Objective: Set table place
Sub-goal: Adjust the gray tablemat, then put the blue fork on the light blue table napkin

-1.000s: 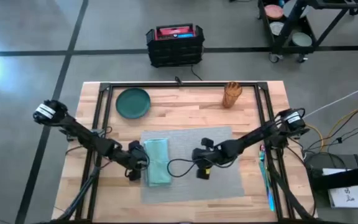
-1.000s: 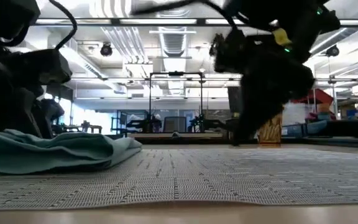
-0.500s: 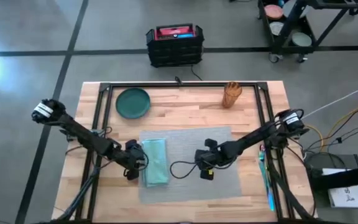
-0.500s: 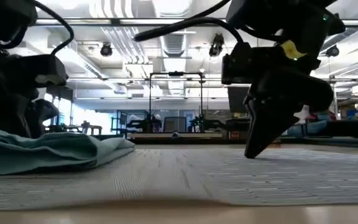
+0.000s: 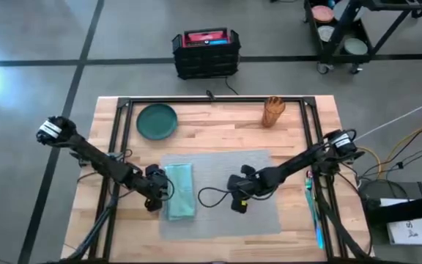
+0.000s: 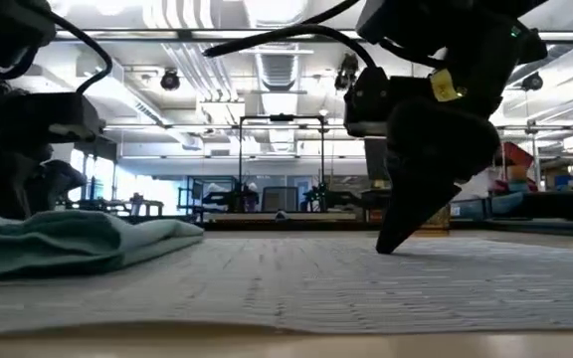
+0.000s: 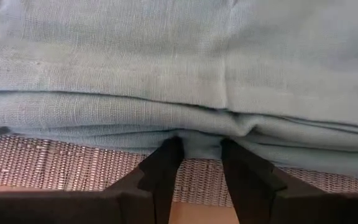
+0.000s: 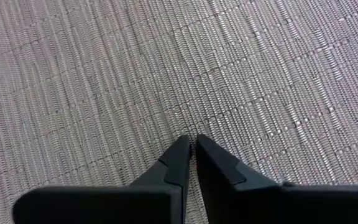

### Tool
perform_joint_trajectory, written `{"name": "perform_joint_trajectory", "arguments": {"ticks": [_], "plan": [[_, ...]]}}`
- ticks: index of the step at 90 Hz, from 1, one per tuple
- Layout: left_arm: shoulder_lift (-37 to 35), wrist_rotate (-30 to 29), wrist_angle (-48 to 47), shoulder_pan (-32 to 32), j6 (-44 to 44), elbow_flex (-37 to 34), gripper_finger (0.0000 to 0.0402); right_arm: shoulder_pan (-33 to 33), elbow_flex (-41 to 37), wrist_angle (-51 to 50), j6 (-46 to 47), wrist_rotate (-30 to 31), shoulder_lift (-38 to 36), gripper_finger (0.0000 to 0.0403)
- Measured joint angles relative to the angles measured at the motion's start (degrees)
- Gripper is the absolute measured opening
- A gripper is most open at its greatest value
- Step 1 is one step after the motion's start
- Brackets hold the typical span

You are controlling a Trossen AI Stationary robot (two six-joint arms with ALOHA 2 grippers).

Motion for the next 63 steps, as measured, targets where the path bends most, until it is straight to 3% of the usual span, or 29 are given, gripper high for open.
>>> {"name": "perform_joint_trajectory", "arguments": {"ticks": [15,31,48,63], "plan": [[-2.98,0.97,-1.46,-0.02,-0.42,-0.19,0.0115,-0.55,1.11,-2.11,0.20,-0.77,-1.11,0.0016],[-7.25,-1.46,-1.89,-0.02,-3.18,-0.22,0.0115,-2.04,5.05,-14.10,4.47,-0.48,-6.11,0.0020],[-9.14,-8.41,-2.62,-0.09,-4.72,-0.22,0.0115,-1.40,6.03,-35.06,17.70,1.37,-11.27,0.0057],[-8.19,-10.82,-2.20,-0.08,-4.51,-0.19,0.0115,2.97,4.02,-48.96,32.60,-2.43,-14.31,0.0112]]}}
